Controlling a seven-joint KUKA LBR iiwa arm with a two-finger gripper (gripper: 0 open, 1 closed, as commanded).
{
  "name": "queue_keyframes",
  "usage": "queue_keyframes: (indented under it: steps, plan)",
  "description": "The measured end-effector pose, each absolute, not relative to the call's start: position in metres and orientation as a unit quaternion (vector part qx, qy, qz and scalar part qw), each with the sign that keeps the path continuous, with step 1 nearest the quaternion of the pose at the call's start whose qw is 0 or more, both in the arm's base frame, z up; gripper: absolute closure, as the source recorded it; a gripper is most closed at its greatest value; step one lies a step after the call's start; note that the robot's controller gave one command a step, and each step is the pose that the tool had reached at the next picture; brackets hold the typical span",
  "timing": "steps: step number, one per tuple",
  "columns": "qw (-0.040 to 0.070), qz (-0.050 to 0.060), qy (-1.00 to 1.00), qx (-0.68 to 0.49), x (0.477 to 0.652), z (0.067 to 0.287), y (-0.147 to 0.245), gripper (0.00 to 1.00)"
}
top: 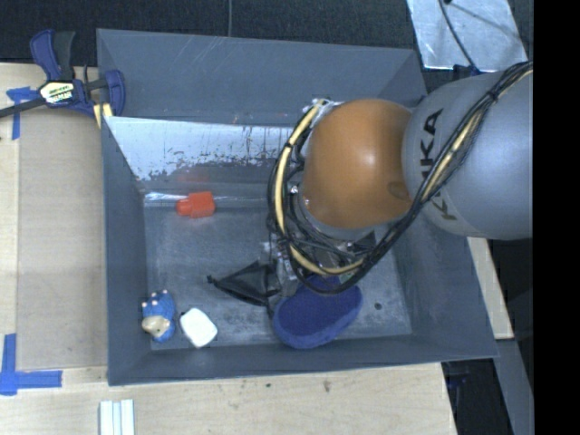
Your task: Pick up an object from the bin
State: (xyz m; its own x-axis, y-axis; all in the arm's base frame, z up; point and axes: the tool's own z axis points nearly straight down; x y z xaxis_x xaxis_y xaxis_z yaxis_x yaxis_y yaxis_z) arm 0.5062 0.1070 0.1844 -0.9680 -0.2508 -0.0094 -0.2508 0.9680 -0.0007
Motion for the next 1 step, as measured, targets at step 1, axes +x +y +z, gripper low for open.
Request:
queue_keyframes:
  steps: [1]
  plan:
    - [0.003,0.0,0.992,-0.125,0.5074,0.1917,0.1069,1.0]
